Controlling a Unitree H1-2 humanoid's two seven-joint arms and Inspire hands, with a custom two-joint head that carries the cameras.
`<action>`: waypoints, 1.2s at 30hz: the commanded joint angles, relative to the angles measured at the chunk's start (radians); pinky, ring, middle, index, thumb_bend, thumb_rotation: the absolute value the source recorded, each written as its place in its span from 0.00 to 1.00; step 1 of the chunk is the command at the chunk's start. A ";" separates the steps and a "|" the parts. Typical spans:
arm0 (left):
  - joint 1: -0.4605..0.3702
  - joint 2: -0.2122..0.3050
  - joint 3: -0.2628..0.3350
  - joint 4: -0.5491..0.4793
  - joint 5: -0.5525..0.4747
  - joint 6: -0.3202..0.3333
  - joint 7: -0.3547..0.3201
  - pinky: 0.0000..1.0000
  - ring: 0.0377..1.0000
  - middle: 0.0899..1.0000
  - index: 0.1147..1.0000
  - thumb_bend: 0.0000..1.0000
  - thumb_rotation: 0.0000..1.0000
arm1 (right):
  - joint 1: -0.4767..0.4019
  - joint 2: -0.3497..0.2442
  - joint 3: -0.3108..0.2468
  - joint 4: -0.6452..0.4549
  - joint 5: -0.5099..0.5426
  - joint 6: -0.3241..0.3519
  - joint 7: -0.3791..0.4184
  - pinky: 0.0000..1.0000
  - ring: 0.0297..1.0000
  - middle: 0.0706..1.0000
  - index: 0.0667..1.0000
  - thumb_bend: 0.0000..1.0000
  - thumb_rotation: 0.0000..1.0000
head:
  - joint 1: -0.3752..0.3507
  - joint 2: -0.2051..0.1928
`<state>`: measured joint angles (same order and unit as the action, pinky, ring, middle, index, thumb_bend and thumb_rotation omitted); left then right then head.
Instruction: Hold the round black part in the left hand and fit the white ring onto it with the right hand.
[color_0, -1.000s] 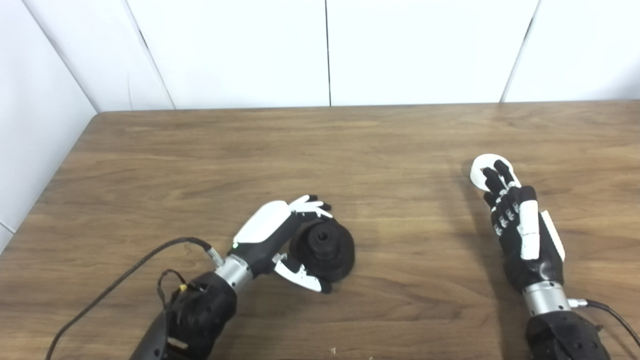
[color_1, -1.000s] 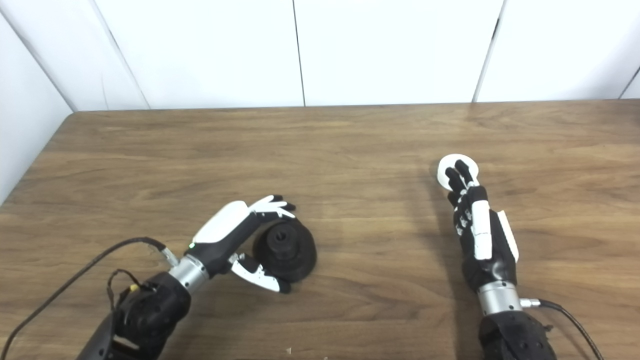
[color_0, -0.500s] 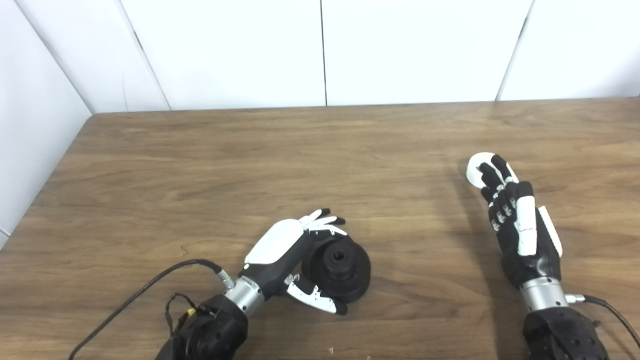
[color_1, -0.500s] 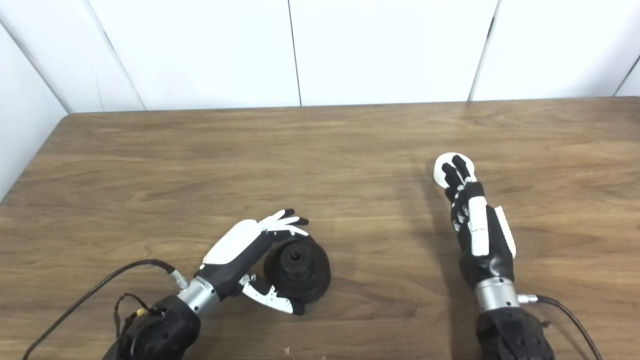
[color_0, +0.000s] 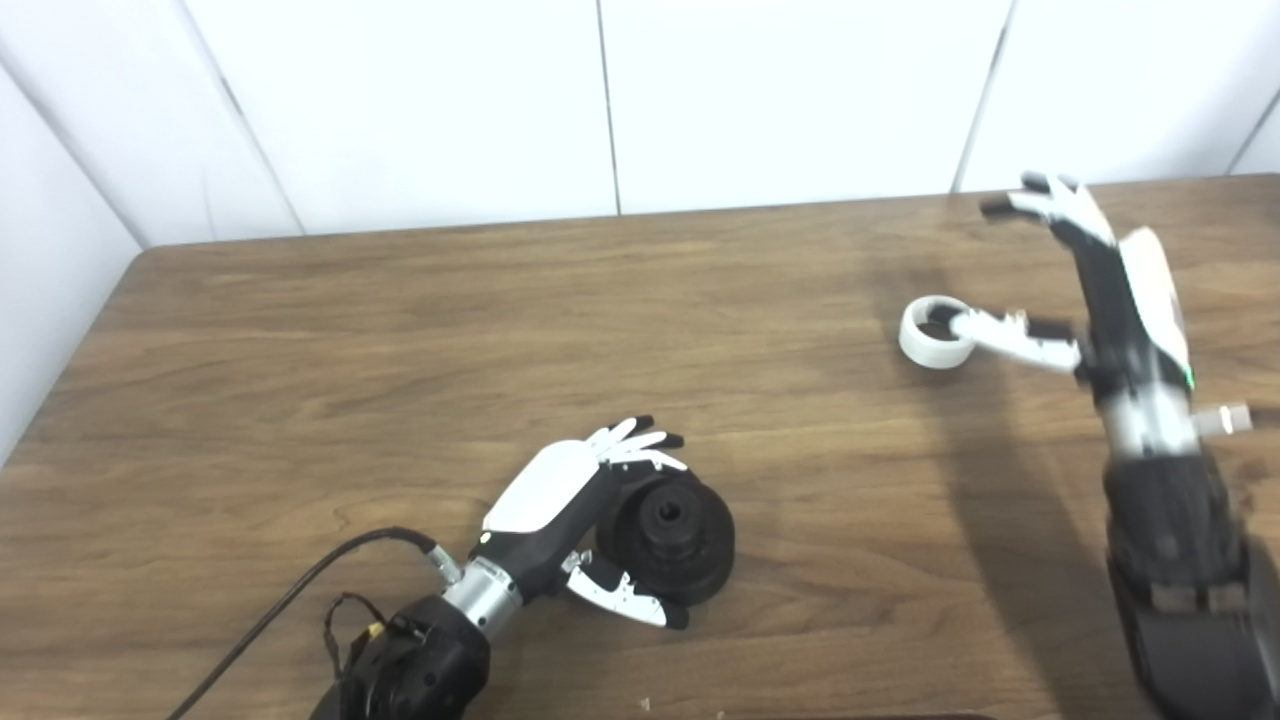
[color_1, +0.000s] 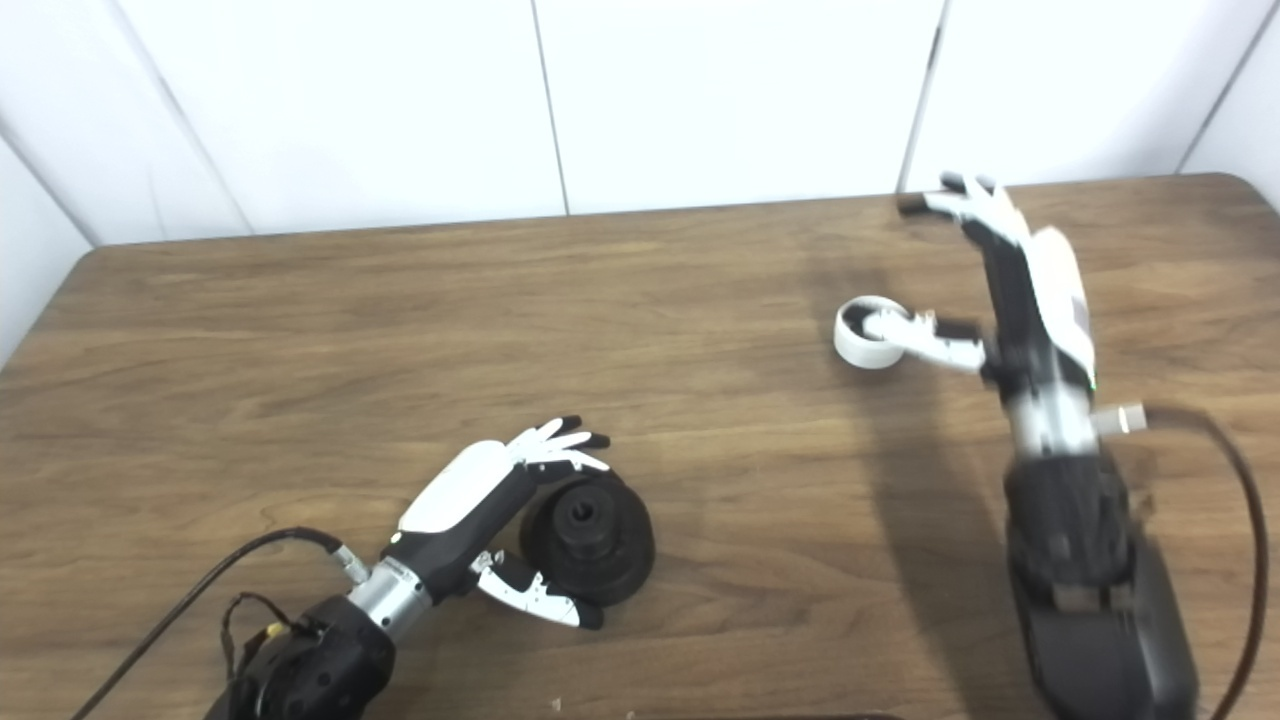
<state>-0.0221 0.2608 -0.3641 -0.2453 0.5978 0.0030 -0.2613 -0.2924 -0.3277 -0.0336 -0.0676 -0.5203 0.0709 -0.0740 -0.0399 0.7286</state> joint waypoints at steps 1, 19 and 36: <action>-0.011 0.009 0.000 0.011 0.019 -0.017 0.007 0.97 0.99 0.90 0.56 0.86 0.22 | -0.050 -0.021 0.019 0.057 -0.019 -0.011 0.002 1.00 0.99 0.90 0.67 0.92 0.27 | -0.001 0.001; -0.010 -0.003 0.009 0.018 0.019 -0.007 0.011 0.96 0.99 0.90 0.56 0.87 0.21 | -0.163 -0.101 0.131 0.383 -0.051 0.011 0.038 1.00 1.00 0.93 0.64 1.00 0.31 | -0.030 -0.019; -0.011 -0.006 0.015 0.023 0.012 -0.012 0.012 0.94 0.99 0.90 0.56 0.87 0.23 | -0.153 -0.114 0.136 0.398 -0.023 0.003 0.033 1.00 1.00 0.93 0.60 0.93 0.26 | -0.030 -0.022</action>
<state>-0.0206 0.2502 -0.3540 -0.2267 0.5971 -0.0068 -0.2558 -0.4038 -0.4207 0.1126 0.3328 -0.5451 0.0982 -0.0185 -0.0690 0.7056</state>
